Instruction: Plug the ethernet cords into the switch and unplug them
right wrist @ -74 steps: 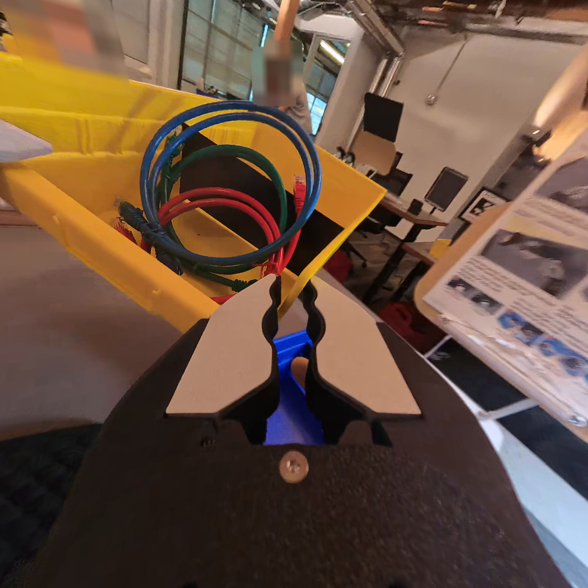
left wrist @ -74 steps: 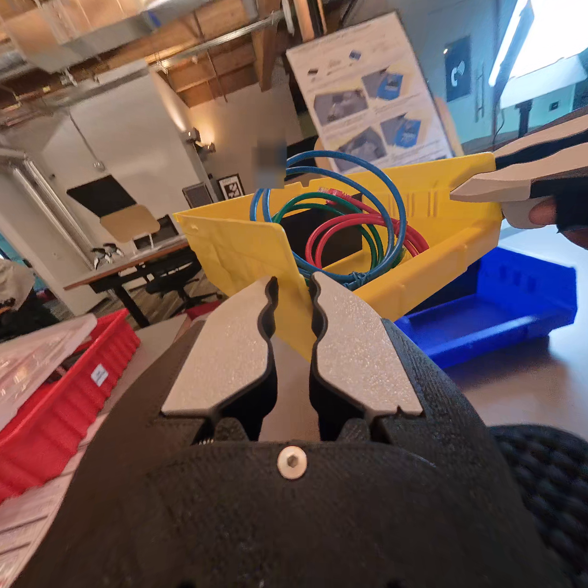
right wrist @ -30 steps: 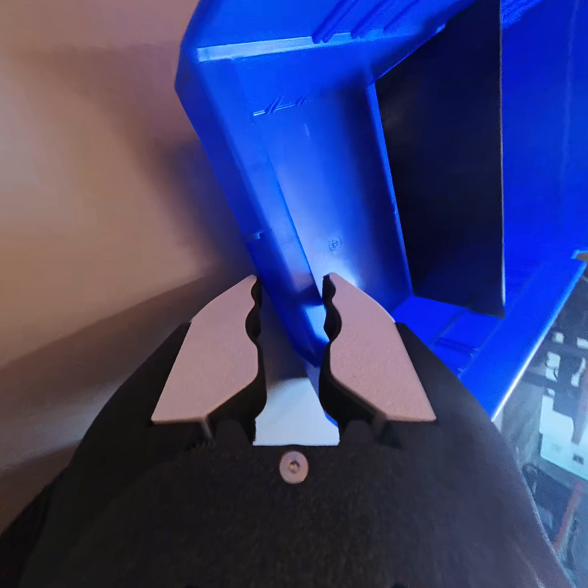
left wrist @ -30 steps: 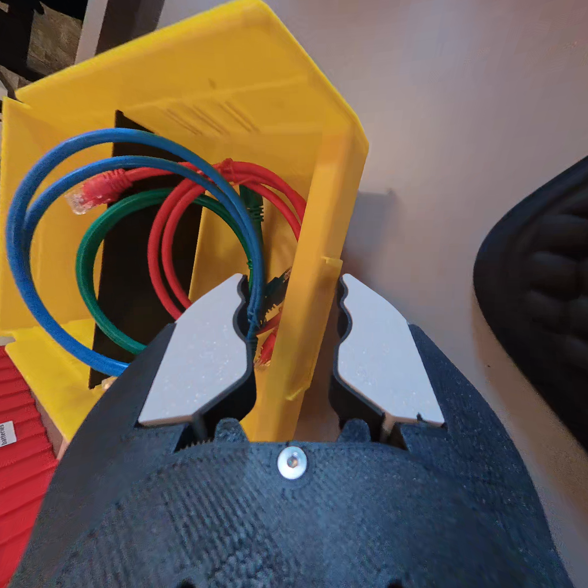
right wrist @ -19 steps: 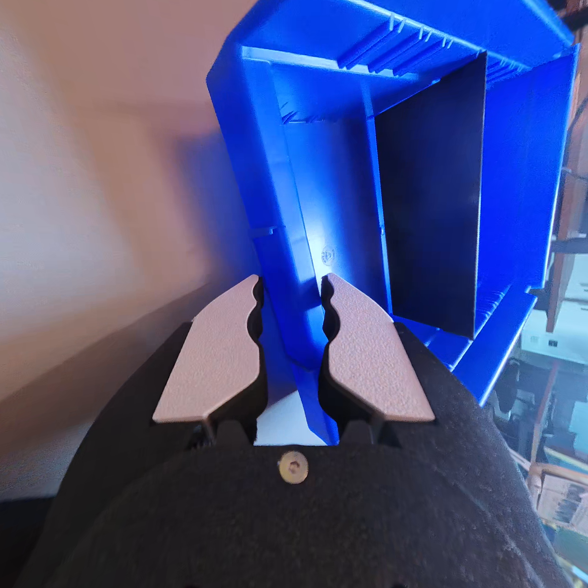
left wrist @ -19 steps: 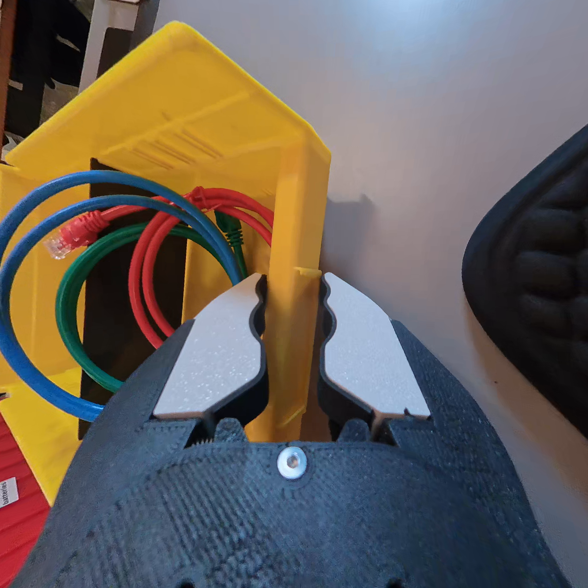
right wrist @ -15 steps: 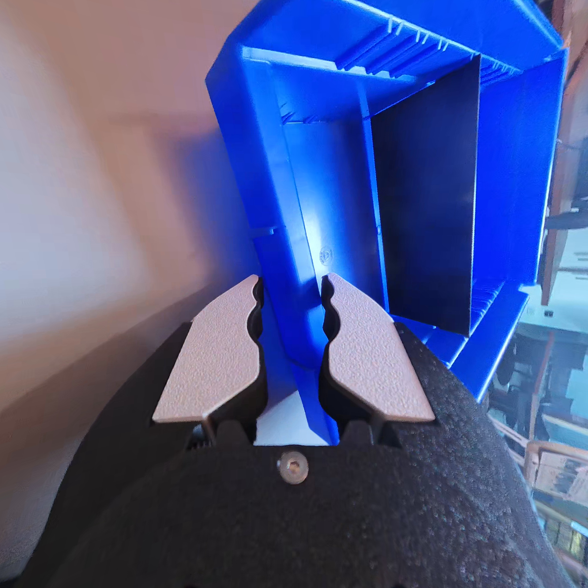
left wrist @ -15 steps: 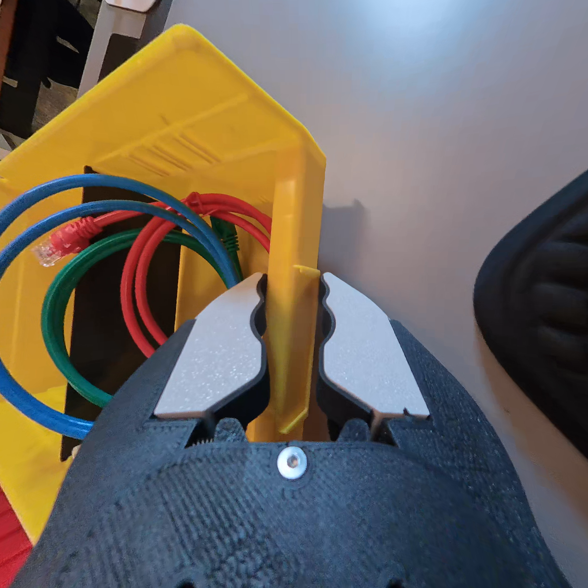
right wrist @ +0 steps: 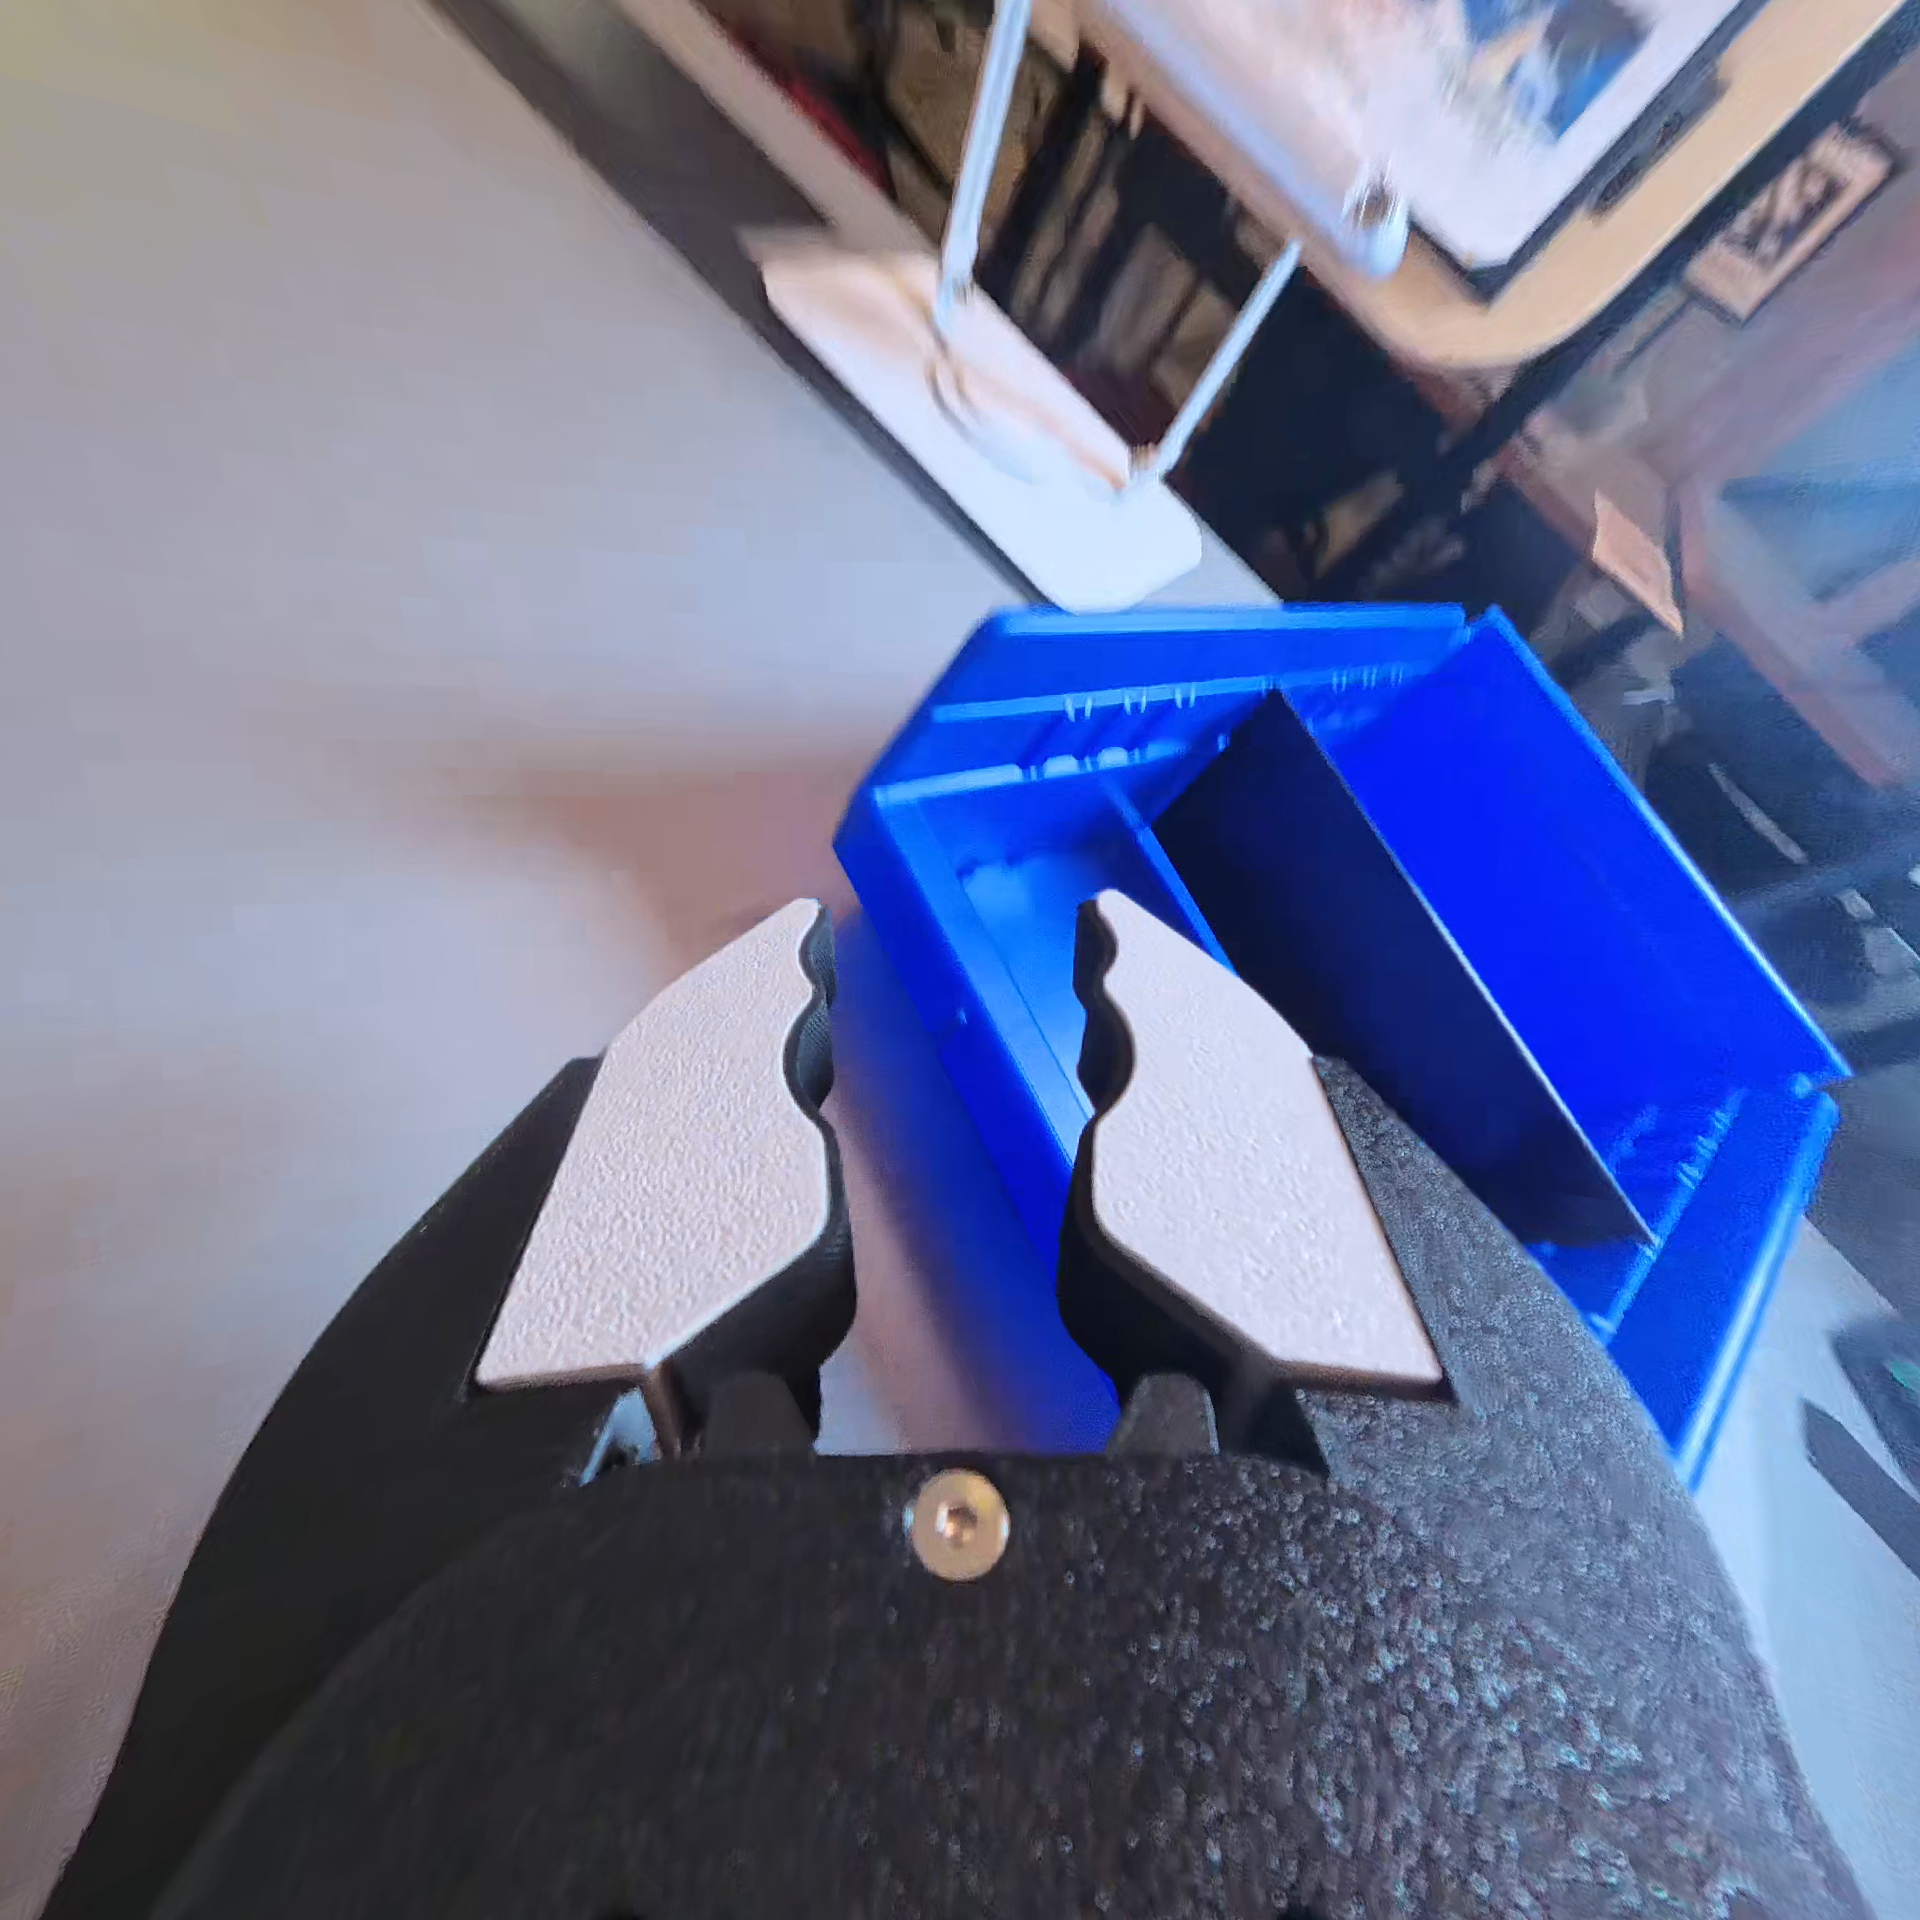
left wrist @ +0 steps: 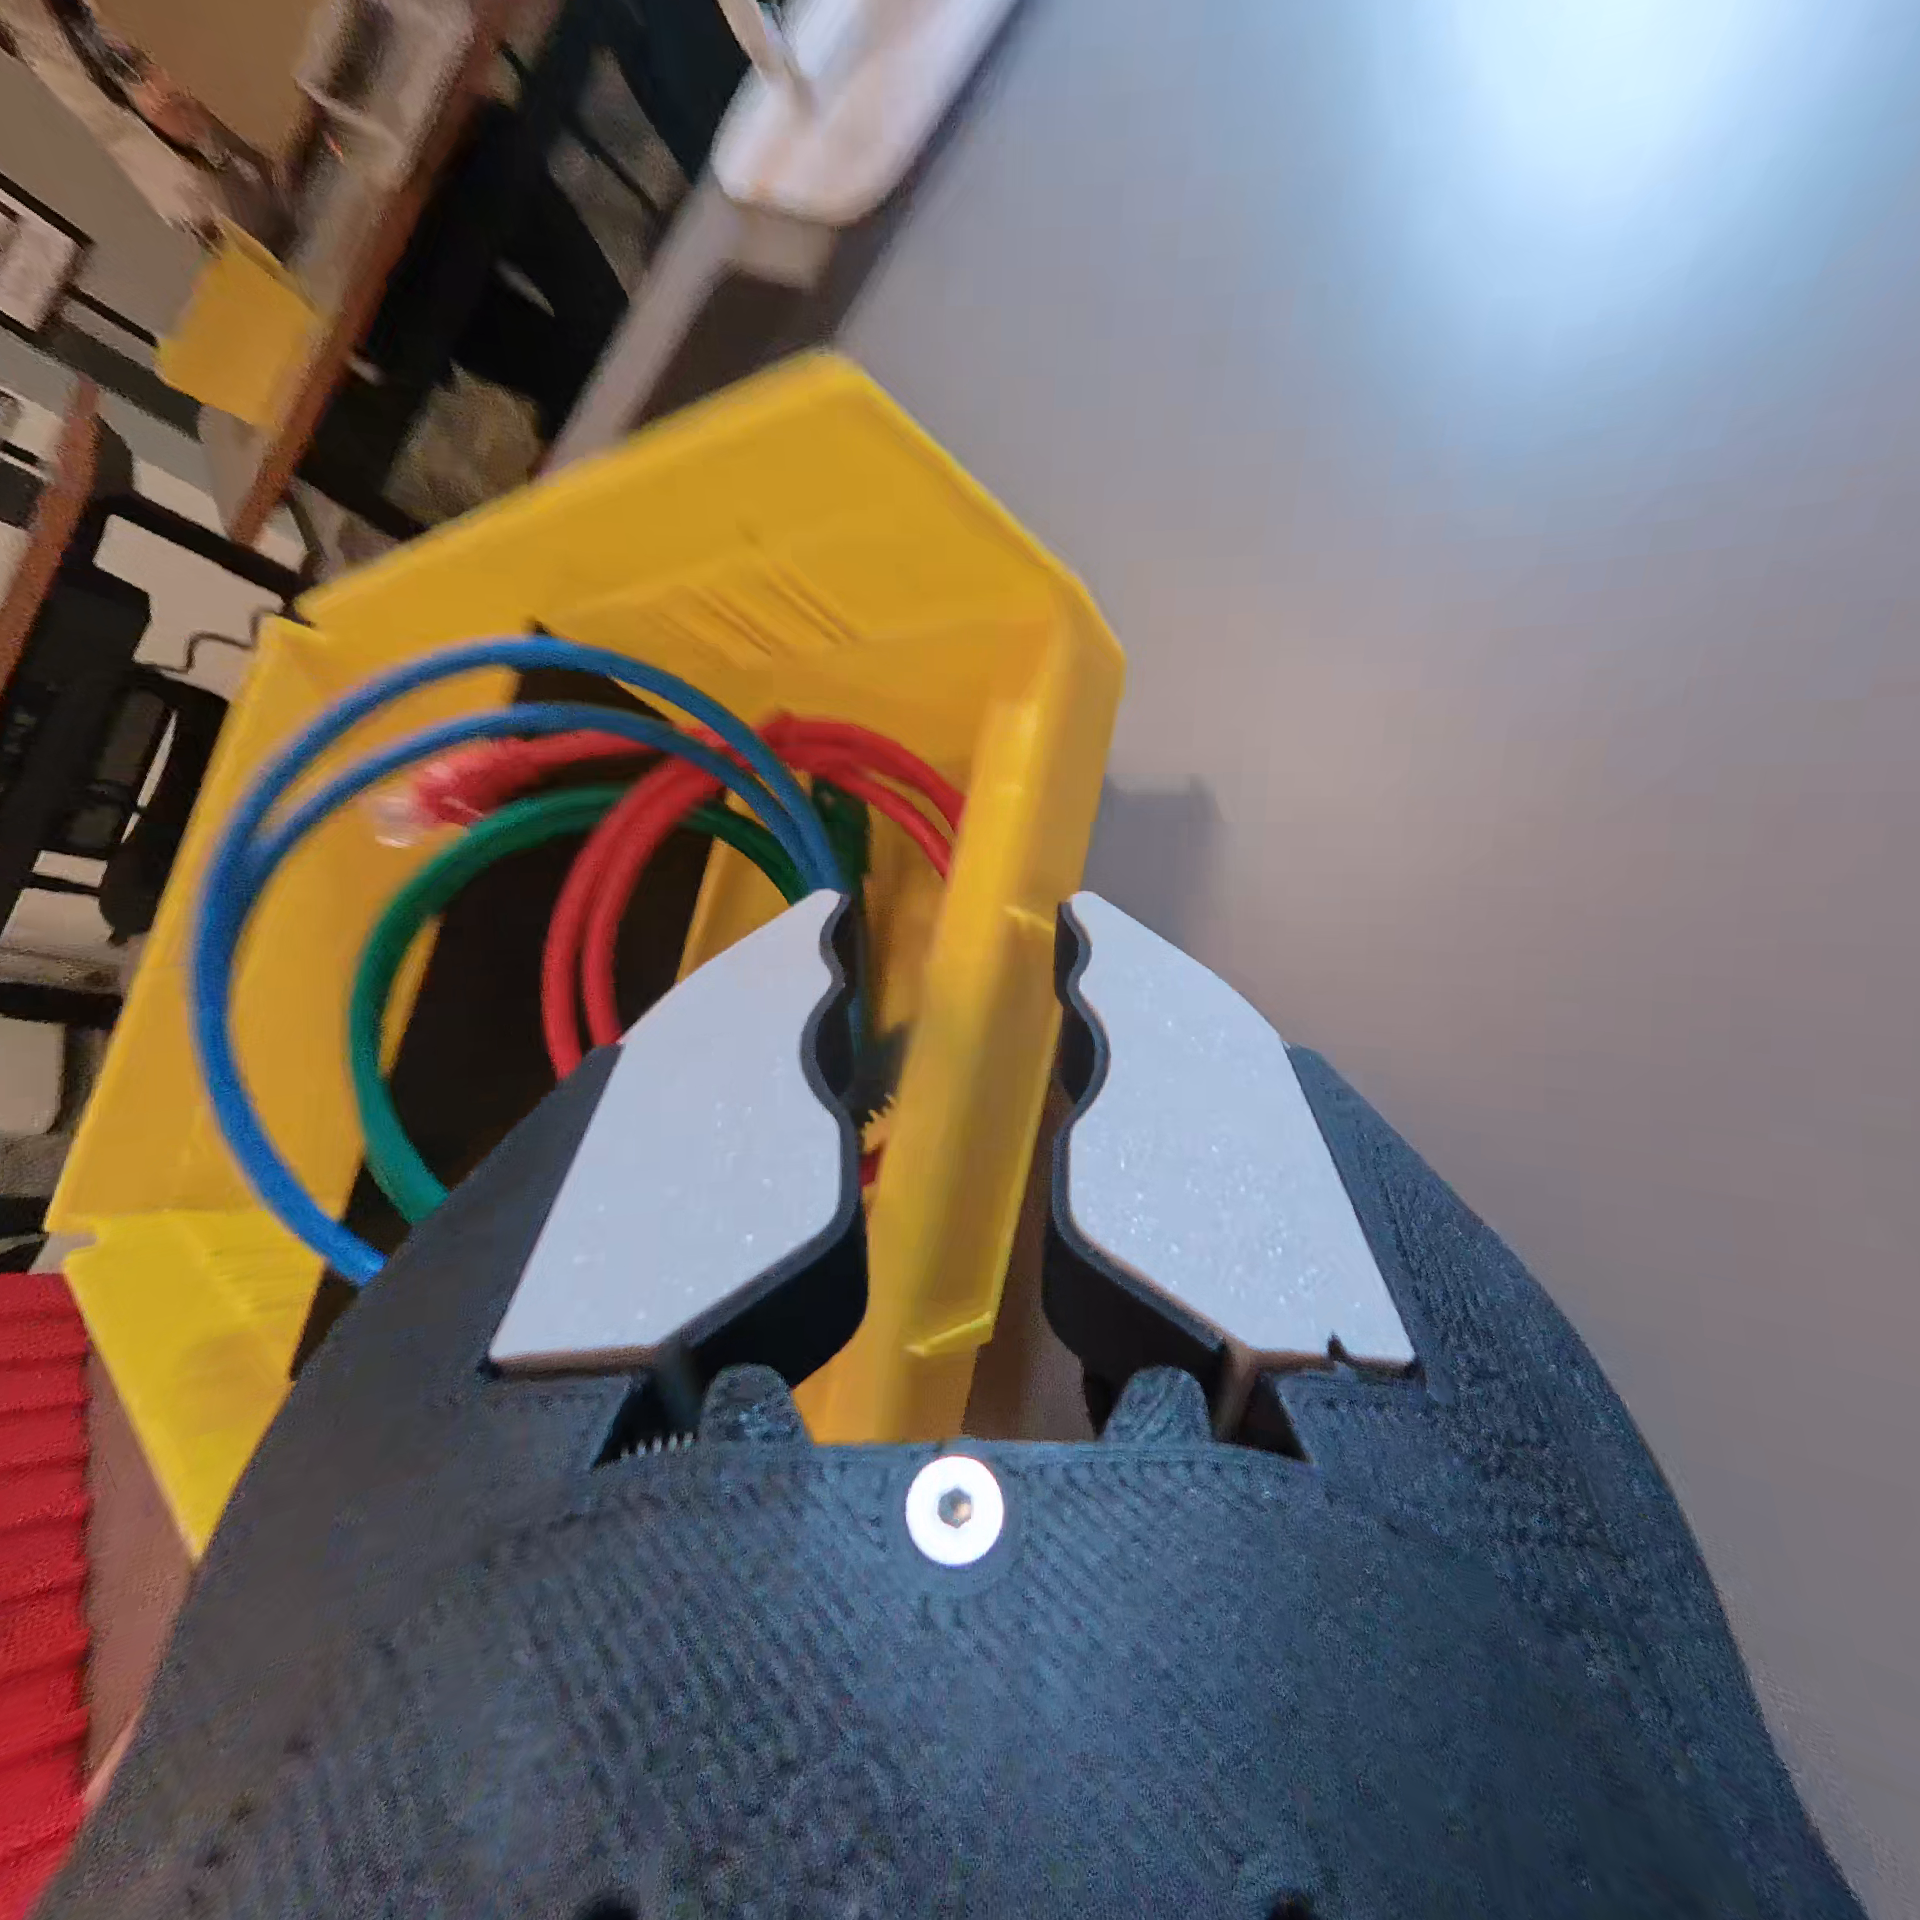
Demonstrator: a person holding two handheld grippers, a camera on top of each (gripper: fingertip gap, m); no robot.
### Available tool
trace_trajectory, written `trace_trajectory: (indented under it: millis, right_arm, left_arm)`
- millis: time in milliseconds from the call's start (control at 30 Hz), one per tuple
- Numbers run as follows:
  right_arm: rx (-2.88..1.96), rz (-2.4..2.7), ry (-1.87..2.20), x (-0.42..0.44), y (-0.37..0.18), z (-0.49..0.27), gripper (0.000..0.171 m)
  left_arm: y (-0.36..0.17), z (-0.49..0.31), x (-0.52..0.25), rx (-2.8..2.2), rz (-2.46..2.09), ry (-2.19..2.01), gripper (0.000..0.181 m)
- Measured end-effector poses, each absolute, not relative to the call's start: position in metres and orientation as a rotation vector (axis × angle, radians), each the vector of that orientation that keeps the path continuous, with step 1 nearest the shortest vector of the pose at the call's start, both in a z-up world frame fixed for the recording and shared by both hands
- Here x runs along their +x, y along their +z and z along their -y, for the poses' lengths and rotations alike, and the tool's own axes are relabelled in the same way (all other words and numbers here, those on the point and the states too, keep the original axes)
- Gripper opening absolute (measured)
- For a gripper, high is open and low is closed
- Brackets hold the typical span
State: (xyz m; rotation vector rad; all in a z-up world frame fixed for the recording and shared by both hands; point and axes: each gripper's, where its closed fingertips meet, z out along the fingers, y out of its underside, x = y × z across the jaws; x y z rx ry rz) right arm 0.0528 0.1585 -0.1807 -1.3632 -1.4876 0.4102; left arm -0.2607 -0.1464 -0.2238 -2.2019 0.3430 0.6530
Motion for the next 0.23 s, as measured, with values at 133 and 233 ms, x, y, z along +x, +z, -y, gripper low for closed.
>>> trace_trajectory:
  millis: [133,233]
  right_arm:
    - [-1.318,1.420,0.579,0.047,-0.162,-0.150,0.040]
    - [-1.336,1.394,0.680,0.040,-0.159,-0.145,0.038]
  left_arm:
    - [-0.133,0.154,-0.270,-1.936,-0.091,0.495,0.035]
    - [-0.072,0.160,-0.317,-1.849,0.123,0.426,0.040]
